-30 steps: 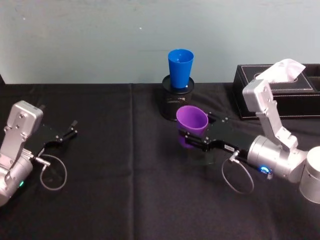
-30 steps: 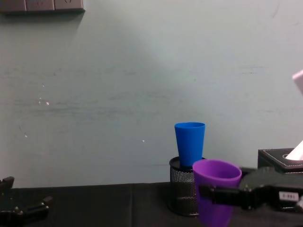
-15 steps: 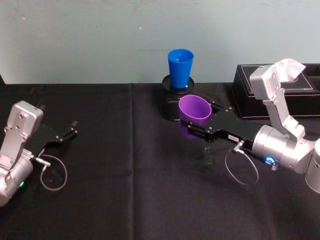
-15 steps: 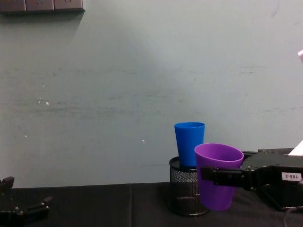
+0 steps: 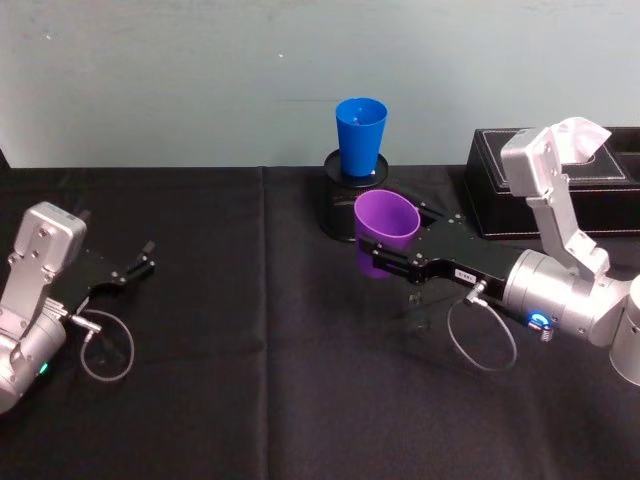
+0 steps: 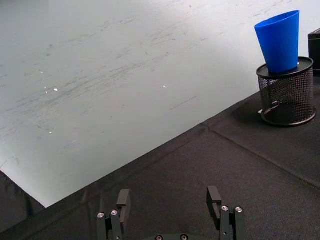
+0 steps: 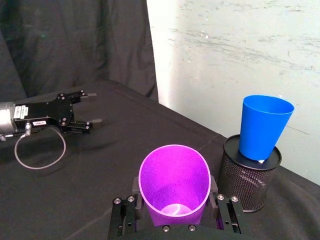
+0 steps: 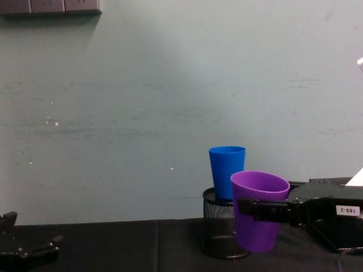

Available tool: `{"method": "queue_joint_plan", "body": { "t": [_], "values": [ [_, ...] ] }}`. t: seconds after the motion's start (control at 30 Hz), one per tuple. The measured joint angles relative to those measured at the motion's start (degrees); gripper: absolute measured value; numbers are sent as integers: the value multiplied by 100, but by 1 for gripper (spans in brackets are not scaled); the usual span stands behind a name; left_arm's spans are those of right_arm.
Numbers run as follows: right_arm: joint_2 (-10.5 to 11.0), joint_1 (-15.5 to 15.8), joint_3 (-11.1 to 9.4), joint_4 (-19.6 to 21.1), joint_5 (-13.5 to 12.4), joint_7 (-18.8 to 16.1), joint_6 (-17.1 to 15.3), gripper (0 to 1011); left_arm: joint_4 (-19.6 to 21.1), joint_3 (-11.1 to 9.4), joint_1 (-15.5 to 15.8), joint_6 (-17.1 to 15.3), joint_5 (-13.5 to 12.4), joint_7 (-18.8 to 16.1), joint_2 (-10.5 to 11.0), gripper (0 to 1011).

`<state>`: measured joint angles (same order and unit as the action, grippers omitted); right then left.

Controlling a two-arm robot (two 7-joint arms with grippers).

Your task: Pick up one cup with a gripper and tap it against the other cup.

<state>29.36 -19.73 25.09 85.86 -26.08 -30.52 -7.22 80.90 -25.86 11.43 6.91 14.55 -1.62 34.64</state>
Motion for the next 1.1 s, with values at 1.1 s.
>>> {"method": "queue_joint_plan", "body": {
  "t": [1.1],
  "values": [
    [-11, -3, 0, -8, 7, -6, 5, 726, 0, 0, 0, 0, 0, 0, 0, 1000]
  ]
}}
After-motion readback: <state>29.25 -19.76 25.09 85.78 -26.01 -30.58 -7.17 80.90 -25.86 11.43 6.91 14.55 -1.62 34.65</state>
